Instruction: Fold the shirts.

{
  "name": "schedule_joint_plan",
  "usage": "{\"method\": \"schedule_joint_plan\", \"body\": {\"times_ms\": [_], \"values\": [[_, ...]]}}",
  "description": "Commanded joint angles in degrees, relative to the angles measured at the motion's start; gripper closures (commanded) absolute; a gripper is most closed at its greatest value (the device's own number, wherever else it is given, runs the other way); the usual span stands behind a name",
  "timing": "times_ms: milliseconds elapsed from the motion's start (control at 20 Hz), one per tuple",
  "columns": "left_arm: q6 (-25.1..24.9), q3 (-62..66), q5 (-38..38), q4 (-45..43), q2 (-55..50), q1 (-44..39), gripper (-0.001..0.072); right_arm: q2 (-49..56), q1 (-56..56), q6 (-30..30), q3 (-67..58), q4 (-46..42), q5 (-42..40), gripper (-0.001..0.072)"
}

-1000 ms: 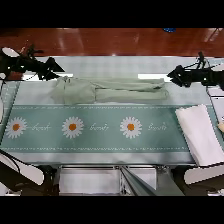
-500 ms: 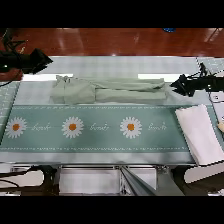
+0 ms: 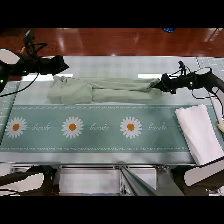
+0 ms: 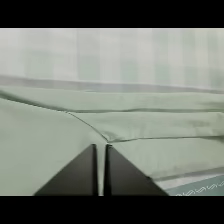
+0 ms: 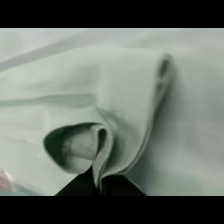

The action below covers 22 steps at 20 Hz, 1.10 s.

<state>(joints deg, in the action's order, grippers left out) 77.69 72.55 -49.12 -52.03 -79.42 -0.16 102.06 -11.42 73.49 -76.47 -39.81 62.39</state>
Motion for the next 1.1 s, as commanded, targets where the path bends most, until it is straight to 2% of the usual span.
{"method": "schedule_joint_plan", "body": {"times_ms": [0, 100, 250, 450, 550, 650, 850, 1050], "values": [[-0.33, -0.09, -0.79, 0.26, 0.02, -3.23, 0.0691, -7.8, 0.44, -0.37, -0.83, -6.4, 6.36, 0.0693], [-0.33, -0.07, -0.98, 0.24, -0.09, -6.99, 0.0692, -16.94, 0.46, -0.04, 2.19, -11.52, 9.22, 0.0693], [0.52, 0.94, 0.26, 0.22, -3.02, -15.13, 0.0692, -34.34, 0.46, 0.28, 10.86, -13.09, 9.46, 0.0693], [3.67, 7.89, -2.43, 0.24, -13.0, -27.3, 0.0692, -57.55, 0.57, 5.97, 21.03, -12.76, 11.93, 0.0693], [6.19, 12.11, -2.58, 0.39, -18.32, -33.99, 0.0692, -65.79, 0.57, 9.66, 23.37, -12.72, 14.05, 0.0693], [6.01, 15.74, -1.86, 1.97, -22.95, -40.26, 0.0692, -71.34, 0.57, 13.05, 23.91, -12.66, 15.43, 0.0692], [10.99, 20.2, -2.1, 4.96, -28.87, -49.33, 0.0692, -75.87, 0.55, 15.5, 23.91, -12.59, 17.99, 0.0692], [10.86, 20.5, -4.9, 7.06, -29.97, -51.08, 0.0691, -74.97, 0.55, 15.61, 23.91, -12.46, 18.14, 0.0692]]}}
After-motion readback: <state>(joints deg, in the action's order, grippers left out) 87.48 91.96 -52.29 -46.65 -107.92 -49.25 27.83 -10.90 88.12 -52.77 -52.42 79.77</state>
